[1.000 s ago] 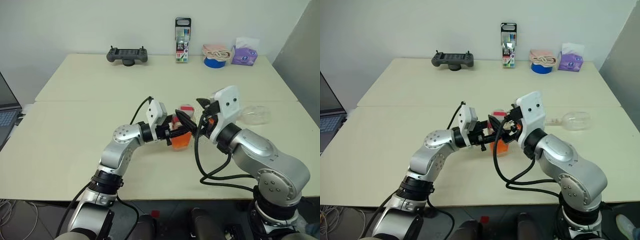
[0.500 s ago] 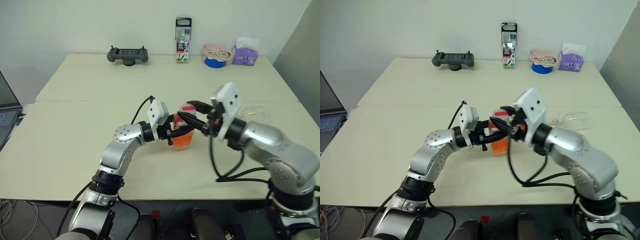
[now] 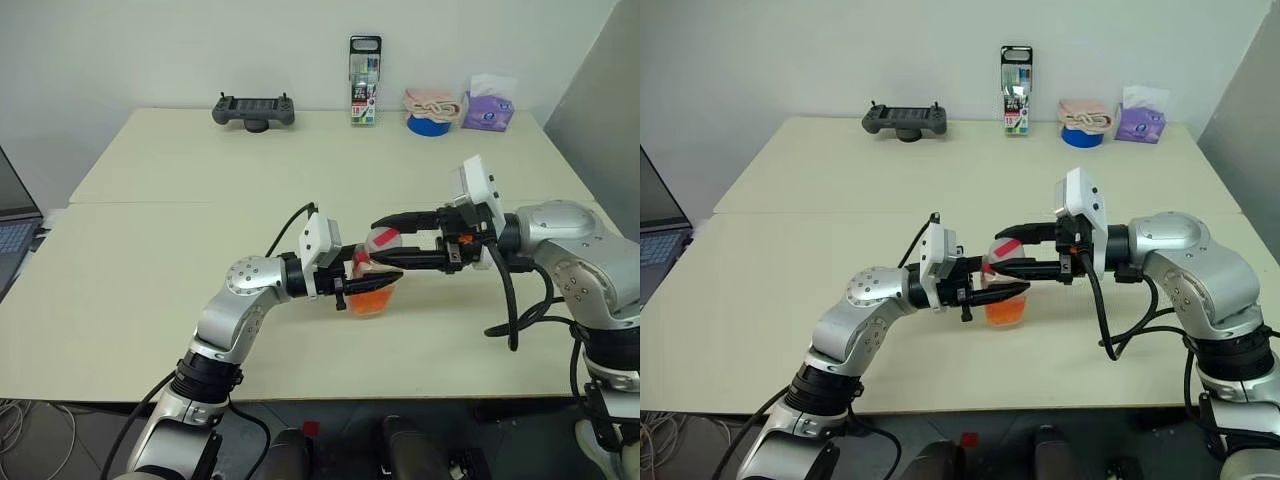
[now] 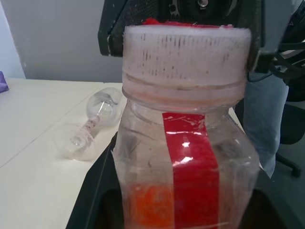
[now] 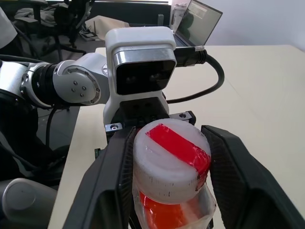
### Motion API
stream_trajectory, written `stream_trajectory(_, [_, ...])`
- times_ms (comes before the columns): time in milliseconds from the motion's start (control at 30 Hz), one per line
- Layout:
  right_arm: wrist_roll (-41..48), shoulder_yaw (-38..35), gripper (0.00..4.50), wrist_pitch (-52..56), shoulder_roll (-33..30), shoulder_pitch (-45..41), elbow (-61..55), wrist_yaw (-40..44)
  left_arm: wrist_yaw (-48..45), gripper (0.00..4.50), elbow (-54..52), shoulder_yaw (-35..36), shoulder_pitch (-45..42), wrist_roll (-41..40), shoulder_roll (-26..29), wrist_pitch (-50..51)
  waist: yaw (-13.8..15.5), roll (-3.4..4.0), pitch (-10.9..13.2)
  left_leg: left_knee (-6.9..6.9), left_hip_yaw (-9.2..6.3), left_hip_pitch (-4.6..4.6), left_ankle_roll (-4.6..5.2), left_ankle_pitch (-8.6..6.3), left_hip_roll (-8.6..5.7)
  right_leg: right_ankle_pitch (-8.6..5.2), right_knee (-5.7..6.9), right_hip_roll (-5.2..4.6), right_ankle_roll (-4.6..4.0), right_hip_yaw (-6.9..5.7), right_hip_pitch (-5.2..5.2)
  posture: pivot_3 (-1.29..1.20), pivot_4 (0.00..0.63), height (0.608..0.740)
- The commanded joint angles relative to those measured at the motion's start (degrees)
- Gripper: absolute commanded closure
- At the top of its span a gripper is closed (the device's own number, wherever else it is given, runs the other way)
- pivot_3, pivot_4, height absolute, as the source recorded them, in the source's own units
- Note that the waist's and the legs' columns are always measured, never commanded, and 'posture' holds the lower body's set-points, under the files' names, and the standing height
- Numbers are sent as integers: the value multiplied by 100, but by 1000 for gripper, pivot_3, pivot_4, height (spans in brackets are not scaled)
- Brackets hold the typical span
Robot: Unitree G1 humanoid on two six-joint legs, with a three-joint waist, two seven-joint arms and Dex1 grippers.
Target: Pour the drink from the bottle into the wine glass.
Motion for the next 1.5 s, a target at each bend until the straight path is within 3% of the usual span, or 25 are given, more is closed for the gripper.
stream_trajectory(33, [421,66,947,251,41,-83,-317,225,263,2767,17,231,-136,5,-80,-98,4,0,0,0,-1,0,0,0,0,2,0,0,-2,-1,0,0,150,740])
stream_trajectory(133, [186,-19,0,156,44,-44,-452,-61,227,2777,144,199,-198,23,-104,-175,5,0,0,-1,-3,-1,0,0,0,1,0,0,-2,-2,-1,0,150,740])
stream_trajectory(300, [-355,-435,0,144,93,105,-665,-1247,199,2785,282,172,-267,31,-129,-259,11,0,0,0,-3,0,-1,1,0,-2,3,0,4,-2,-2,0,150,740])
stream_trajectory(500, [-35,-912,0,813,706,908,-1984,-2897,402,2785,568,325,-357,122,-294,-710,27,0,0,-3,-5,-5,-1,0,0,3,1,-2,-4,-2,-4,0,150,740])
stream_trajectory(667, [-39,-722,0,1390,1218,1453,-2911,-4084,479,2787,786,390,-414,216,-400,-1019,20,0,0,-2,-4,-5,-2,1,0,0,4,-2,1,0,-7,0,150,740])
stream_trajectory(800, [-1013,-389,0,1672,1844,1132,-2934,-5603,458,2787,808,373,-391,233,-416,-1069,9,0,0,1,5,-1,-4,2,-1,-4,8,-1,9,8,-7,0,150,740])
stream_trajectory(1067, [-1249,317,0,1975,2609,1542,-3532,-6270,521,2793,567,321,-208,241,-406,-1006,8,1,-1,-4,-5,-3,-6,3,1,2,6,2,-3,2,-8,0,150,740])
stream_trajectory(1333, [-1498,315,0,2364,2863,1324,-3489,-6584,570,2793,444,279,-104,255,-427,-950,4,2,-1,-3,-5,-1,-6,3,0,-3,8,2,6,1,-8,0,150,740])
stream_trajectory(1467, [-1651,361,872,2460,3008,1242,-3529,-6732,595,2793,373,274,-37,242,-408,-906,-3,2,-1,-4,-6,-1,-5,3,2,-3,9,4,6,1,-8,0,150,740])
stream_trajectory(1500, [-1670,376,1316,2490,3042,1222,-3543,-6749,603,2793,361,273,-27,239,-400,-896,-3,2,-1,-4,-6,-1,-5,3,2,-3,8,4,6,1,-8,0,150,740])
